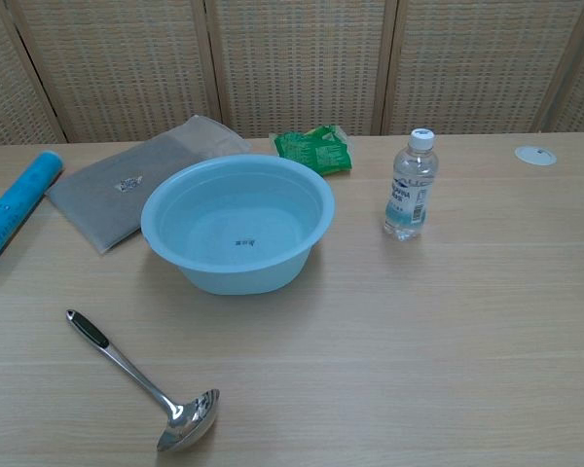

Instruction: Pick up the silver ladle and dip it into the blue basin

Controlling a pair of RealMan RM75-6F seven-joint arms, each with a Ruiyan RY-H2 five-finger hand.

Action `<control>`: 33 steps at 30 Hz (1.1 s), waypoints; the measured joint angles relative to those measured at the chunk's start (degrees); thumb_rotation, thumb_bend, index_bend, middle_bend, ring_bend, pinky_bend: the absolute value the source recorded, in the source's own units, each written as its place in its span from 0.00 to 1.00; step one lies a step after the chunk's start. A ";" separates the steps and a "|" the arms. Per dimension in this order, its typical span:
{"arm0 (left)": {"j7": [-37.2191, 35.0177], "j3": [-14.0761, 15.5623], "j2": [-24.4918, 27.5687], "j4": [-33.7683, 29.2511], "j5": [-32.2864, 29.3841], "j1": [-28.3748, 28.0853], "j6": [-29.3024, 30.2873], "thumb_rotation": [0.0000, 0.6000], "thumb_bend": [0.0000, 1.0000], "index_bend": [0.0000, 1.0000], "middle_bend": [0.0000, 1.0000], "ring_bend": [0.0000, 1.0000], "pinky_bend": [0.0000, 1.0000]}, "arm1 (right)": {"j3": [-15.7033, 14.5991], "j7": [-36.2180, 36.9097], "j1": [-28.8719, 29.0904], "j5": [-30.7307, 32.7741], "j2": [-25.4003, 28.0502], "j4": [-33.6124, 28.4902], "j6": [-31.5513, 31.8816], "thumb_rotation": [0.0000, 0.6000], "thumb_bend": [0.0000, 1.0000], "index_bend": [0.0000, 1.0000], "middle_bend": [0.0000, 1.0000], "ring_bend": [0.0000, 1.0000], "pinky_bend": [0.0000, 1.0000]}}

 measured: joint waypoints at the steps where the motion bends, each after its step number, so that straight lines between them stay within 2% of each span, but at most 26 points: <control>1: 0.03 -0.01 0.00 -0.03 0.00 -0.01 -0.02 1.00 0.12 0.00 0.00 0.00 0.00 | 0.03 0.02 0.01 0.05 -0.01 0.01 -0.03 1.00 0.00 0.00 0.00 0.00 0.00; 9: -0.32 0.30 -0.29 0.64 1.59 -0.68 -0.63 1.00 0.12 0.00 0.00 0.00 0.00 | 0.03 0.09 -0.01 0.11 -0.03 -0.21 -0.09 1.00 0.00 0.00 0.00 0.00 0.00; 10: -0.68 0.38 -0.42 1.02 2.34 -1.00 -0.76 1.00 0.12 0.00 0.09 0.05 0.00 | 0.02 0.06 -0.03 0.03 -0.03 -0.28 0.01 1.00 0.00 0.00 0.00 0.00 0.00; 11: -1.04 0.42 -0.65 1.56 3.23 -1.38 -0.84 1.00 0.12 0.00 0.29 0.22 0.08 | 0.02 0.04 -0.07 -0.01 -0.03 -0.32 0.09 1.00 0.00 0.00 0.00 0.00 0.00; 12: -1.47 0.41 -1.14 2.54 4.43 -1.88 -0.88 1.00 0.12 0.00 0.51 0.43 0.25 | 0.03 0.06 -0.10 -0.01 -0.04 -0.32 0.15 1.00 0.00 0.00 0.00 0.00 0.00; 13: -1.77 0.40 -1.64 3.39 5.24 -2.27 -0.90 1.00 0.12 0.00 0.66 0.59 0.40 | 0.07 0.11 -0.11 0.03 -0.05 -0.30 0.19 1.00 0.00 0.00 0.00 0.00 0.00; 14: -2.11 0.42 -2.28 4.30 5.96 -2.73 -1.00 1.00 0.12 0.00 0.79 0.75 0.64 | 0.12 0.18 -0.12 0.11 -0.06 -0.27 0.21 1.00 0.00 0.00 0.00 0.00 0.00; 16: -3.06 0.60 -3.80 6.50 7.65 -4.12 -1.85 1.00 0.12 0.01 0.90 0.89 0.88 | 0.27 0.35 -0.12 0.42 -0.08 -0.16 0.16 1.00 0.00 0.00 0.00 0.00 0.00; 18: -3.71 0.97 -5.22 9.13 9.38 -5.93 -3.51 1.00 0.12 0.09 0.99 0.98 0.99 | 0.45 0.63 -0.08 0.96 -0.08 -0.04 -0.11 1.00 0.00 0.00 0.00 0.00 0.00; 21: -3.83 1.92 -6.75 12.97 12.20 -8.89 -7.28 1.00 0.12 0.20 1.00 1.00 1.00 | 0.73 0.77 0.16 1.55 -0.12 0.10 -0.73 1.00 0.00 0.00 0.00 0.00 0.00; 28: -1.89 3.99 -8.94 15.60 13.78 -16.89 -22.12 1.00 0.12 0.28 1.00 1.00 1.00 | 0.76 0.55 0.30 2.16 -0.28 0.19 -1.43 1.00 0.00 0.00 0.00 0.00 0.00; 33: 2.48 4.20 -11.63 16.32 13.50 -20.42 -26.10 1.00 0.12 0.34 1.00 1.00 1.00 | 0.80 0.63 0.39 2.43 -0.23 0.12 -1.75 1.00 0.00 0.00 0.00 0.00 0.00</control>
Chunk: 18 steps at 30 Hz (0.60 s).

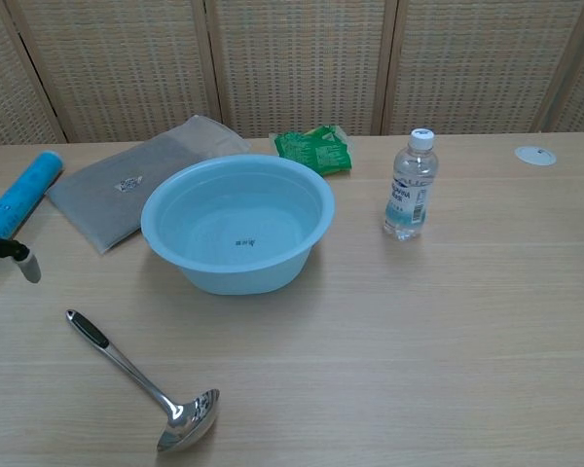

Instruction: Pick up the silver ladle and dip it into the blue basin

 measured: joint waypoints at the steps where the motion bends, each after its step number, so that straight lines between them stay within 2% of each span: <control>1: 0.75 -0.06 -0.47 0.08 -0.16 -0.37 -0.35 1.00 0.12 0.34 1.00 1.00 1.00 | 0.01 0.01 0.01 0.04 0.02 -0.02 -0.04 1.00 0.00 0.00 0.00 0.00 0.00; 5: 2.87 -0.45 -2.36 0.45 -0.90 -1.76 -1.41 1.00 0.13 0.38 1.00 1.00 1.00 | 0.03 0.07 0.08 0.23 0.07 -0.06 -0.30 1.00 0.00 0.00 0.00 0.00 0.00; 14: 6.44 -1.06 -6.40 2.94 -1.77 -4.68 -3.82 1.00 0.27 0.41 1.00 1.00 1.00 | 0.10 0.86 0.12 0.59 0.56 -0.42 -0.60 1.00 0.00 0.00 0.00 0.00 0.00; 18: 9.59 -1.39 -9.08 3.91 -2.71 -6.53 -6.21 1.00 0.28 0.42 1.00 1.00 1.00 | 0.28 1.89 0.21 1.10 1.14 -0.61 -1.02 1.00 0.00 0.00 0.00 0.00 0.00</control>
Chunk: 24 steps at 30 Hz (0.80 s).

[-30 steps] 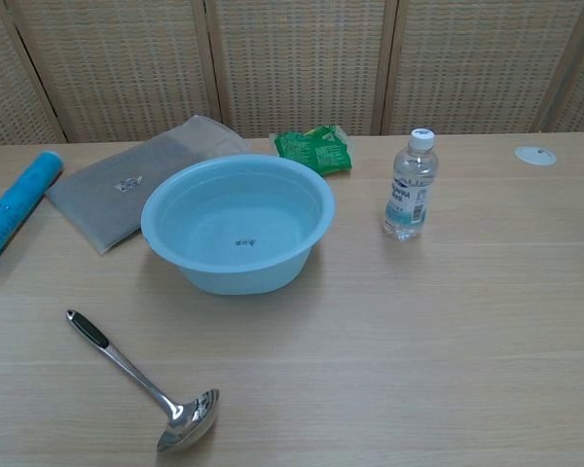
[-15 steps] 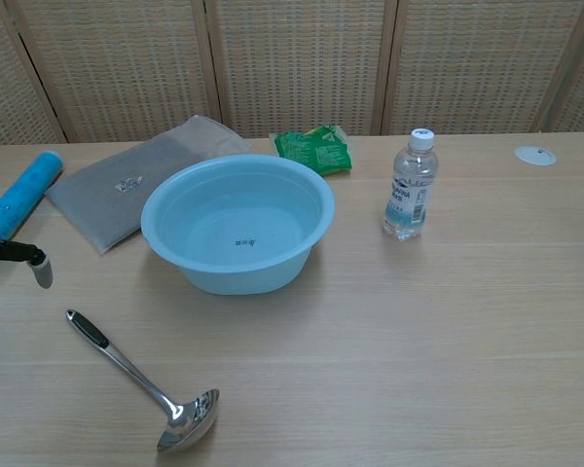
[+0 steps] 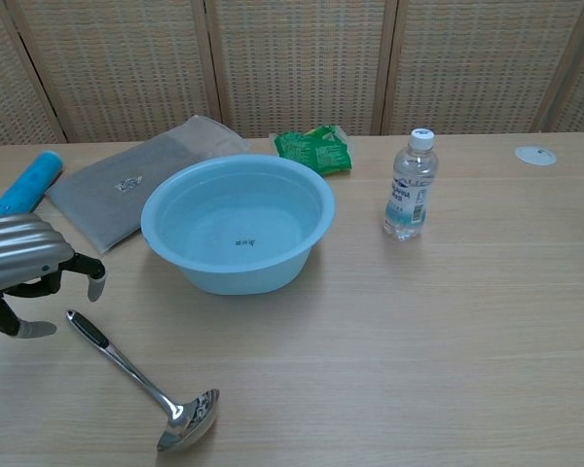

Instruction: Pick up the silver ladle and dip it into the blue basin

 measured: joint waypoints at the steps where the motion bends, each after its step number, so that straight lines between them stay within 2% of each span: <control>1: 0.63 -0.02 -0.49 0.14 -0.28 -0.32 -0.42 1.00 0.28 0.42 1.00 1.00 1.00 | 0.02 0.13 0.01 0.07 0.06 -0.02 -0.06 1.00 0.00 0.00 0.00 0.00 0.00; 12: 6.19 -0.02 -3.56 0.90 -4.80 -2.50 -4.96 1.00 0.28 0.43 1.00 1.00 1.00 | 0.21 1.26 0.10 1.05 0.75 -0.31 -0.86 1.00 0.00 0.00 0.00 0.00 0.00; 24: 8.01 0.59 -6.17 2.69 -6.76 -3.99 -6.02 1.00 0.28 0.44 1.00 1.00 1.00 | 0.24 1.51 0.23 1.71 1.02 -0.50 -1.64 1.00 0.00 0.00 0.00 0.00 0.00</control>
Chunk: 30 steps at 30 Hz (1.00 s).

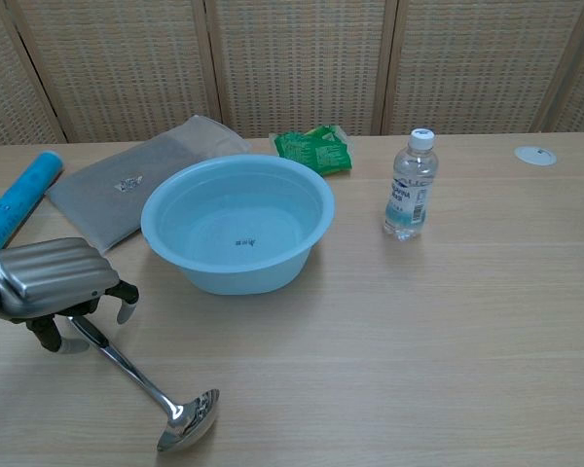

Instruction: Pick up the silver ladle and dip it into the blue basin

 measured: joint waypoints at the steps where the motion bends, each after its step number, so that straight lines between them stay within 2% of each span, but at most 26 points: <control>1: 0.05 0.11 -0.18 0.08 -0.10 -0.03 -0.04 1.00 0.28 0.44 1.00 1.00 1.00 | -0.01 0.02 0.01 0.04 0.03 -0.03 -0.07 1.00 0.00 0.00 0.00 0.00 0.00; 15: 0.04 0.91 -1.89 1.97 -1.84 -0.77 -0.43 1.00 0.29 0.45 1.00 1.00 1.00 | 0.00 0.27 0.04 0.53 0.32 -0.23 -0.51 1.00 0.00 0.00 0.00 0.00 0.00; 19: 0.49 0.96 -2.18 2.19 -2.59 -0.96 -0.86 1.00 0.33 0.46 1.00 1.00 1.00 | 0.06 0.49 0.05 0.69 0.39 -0.25 -0.60 1.00 0.00 0.00 0.00 0.00 0.00; 23: 1.49 0.98 -2.36 2.10 -3.34 -1.08 -1.14 1.00 0.39 0.63 1.00 1.00 1.00 | 0.07 0.62 0.06 0.74 0.42 -0.24 -0.65 1.00 0.00 0.00 0.00 0.00 0.00; 30: 3.11 1.10 -1.68 1.22 -4.28 -0.90 -0.46 1.00 0.53 0.84 1.00 1.00 1.00 | 0.07 0.73 0.00 0.73 0.49 -0.27 -0.54 1.00 0.00 0.00 0.00 0.00 0.00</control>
